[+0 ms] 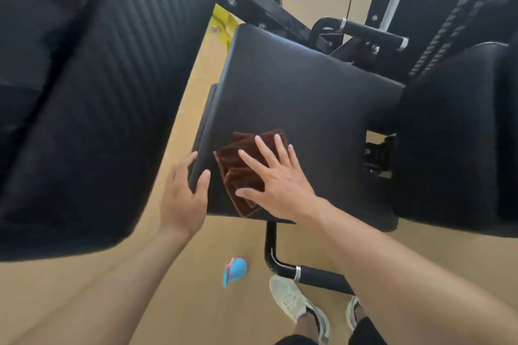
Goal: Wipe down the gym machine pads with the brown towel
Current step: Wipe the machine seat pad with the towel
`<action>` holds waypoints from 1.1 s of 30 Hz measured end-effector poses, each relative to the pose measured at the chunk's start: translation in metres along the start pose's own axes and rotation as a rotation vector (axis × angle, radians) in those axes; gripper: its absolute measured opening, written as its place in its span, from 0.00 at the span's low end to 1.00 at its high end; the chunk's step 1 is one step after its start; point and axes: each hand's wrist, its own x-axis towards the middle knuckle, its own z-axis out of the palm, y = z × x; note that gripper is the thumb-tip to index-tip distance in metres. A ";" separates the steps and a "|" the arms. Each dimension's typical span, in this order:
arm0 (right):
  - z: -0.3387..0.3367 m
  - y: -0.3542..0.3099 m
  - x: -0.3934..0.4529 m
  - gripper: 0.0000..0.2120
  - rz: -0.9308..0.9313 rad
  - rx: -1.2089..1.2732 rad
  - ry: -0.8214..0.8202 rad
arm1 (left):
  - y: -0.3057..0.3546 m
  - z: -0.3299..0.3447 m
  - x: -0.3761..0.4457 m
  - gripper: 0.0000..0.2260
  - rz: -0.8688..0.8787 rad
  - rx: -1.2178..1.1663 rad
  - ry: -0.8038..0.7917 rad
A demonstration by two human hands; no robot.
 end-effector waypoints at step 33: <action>-0.016 0.093 0.108 0.29 0.023 -0.184 0.301 | 0.020 0.091 0.087 0.26 0.502 0.619 0.059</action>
